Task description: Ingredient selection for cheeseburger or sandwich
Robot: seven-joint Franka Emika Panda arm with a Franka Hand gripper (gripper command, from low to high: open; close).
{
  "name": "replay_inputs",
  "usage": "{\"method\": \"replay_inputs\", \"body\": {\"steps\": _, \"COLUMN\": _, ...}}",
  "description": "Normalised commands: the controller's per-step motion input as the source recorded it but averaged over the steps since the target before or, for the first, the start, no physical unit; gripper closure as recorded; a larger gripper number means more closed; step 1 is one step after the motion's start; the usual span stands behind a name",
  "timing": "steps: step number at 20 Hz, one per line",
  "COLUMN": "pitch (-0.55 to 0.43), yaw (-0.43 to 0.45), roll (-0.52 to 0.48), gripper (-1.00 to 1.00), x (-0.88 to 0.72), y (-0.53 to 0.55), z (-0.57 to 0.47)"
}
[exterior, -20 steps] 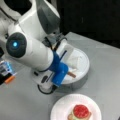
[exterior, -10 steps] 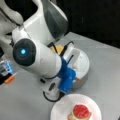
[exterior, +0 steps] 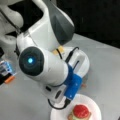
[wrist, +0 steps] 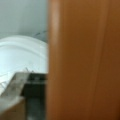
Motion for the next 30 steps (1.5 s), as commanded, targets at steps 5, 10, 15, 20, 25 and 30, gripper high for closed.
{"method": "replay_inputs", "body": {"steps": 5, "pitch": 0.289, "yaw": 0.366, "roll": 0.062, "gripper": 1.00, "x": 0.58, "y": -0.58, "z": -0.18}}
{"method": "replay_inputs", "body": {"steps": 10, "pitch": 0.260, "yaw": 0.373, "roll": 0.086, "gripper": 1.00, "x": 0.53, "y": -0.56, "z": -0.12}}
{"method": "replay_inputs", "body": {"steps": 15, "pitch": 0.266, "yaw": 0.328, "roll": 0.089, "gripper": 1.00, "x": 0.40, "y": -0.31, "z": 0.08}}
{"method": "replay_inputs", "body": {"steps": 20, "pitch": 0.233, "yaw": 0.287, "roll": 0.159, "gripper": 1.00, "x": 0.34, "y": -0.18, "z": 0.07}}
{"method": "replay_inputs", "body": {"steps": 25, "pitch": 0.164, "yaw": 0.234, "roll": 0.179, "gripper": 1.00, "x": 0.37, "y": -0.22, "z": -0.02}}
{"method": "replay_inputs", "body": {"steps": 30, "pitch": 0.114, "yaw": 0.217, "roll": 0.135, "gripper": 1.00, "x": 0.39, "y": -0.24, "z": -0.04}}
